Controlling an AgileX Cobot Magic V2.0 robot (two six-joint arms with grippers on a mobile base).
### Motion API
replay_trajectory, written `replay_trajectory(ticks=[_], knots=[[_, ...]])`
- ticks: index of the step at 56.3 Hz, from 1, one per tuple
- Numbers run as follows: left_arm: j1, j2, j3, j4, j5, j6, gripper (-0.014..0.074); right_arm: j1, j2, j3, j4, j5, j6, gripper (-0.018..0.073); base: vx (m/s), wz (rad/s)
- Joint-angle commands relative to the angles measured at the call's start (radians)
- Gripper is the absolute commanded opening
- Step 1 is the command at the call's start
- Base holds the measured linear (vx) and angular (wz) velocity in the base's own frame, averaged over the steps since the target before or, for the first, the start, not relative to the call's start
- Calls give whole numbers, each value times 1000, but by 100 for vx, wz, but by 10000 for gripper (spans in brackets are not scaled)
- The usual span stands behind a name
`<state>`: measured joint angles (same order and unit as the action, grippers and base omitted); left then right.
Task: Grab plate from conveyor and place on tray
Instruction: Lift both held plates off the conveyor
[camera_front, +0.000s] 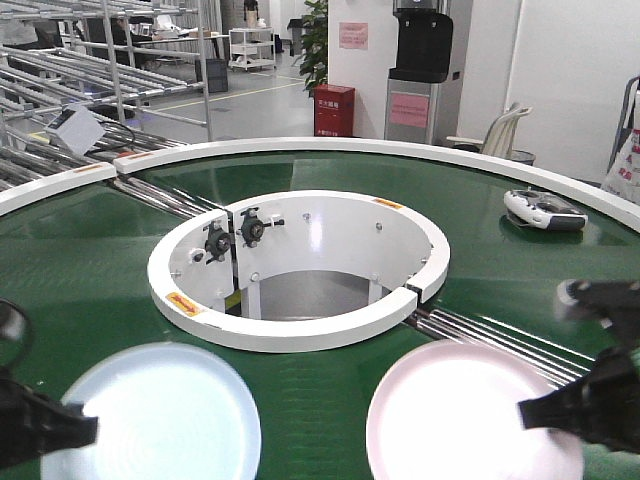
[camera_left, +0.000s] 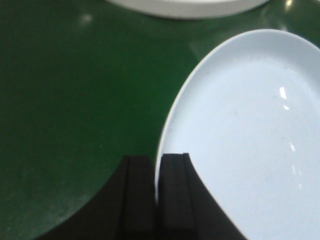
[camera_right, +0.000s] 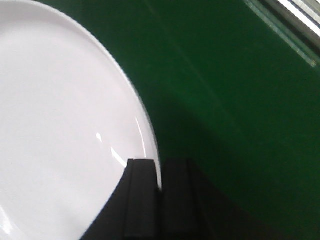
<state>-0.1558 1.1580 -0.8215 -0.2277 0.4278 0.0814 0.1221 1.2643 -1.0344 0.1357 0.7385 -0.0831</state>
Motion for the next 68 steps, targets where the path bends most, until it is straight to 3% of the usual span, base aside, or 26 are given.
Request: replay_trajectory(ticks=[1, 20, 68], knots=[[-5, -133, -23, -15, -64, -2, -7, -1, -141, -25, 10, -26, -10, -13, 0, 0], [-5, -411, -23, -15, -37, -4, -6, -1, -437, -25, -2, 42, 0, -12, 0, 0], [-5, -418, -23, -16, -51, -6, -6, -1, -442, -25, 9, 36, 5, -9, 0, 0]])
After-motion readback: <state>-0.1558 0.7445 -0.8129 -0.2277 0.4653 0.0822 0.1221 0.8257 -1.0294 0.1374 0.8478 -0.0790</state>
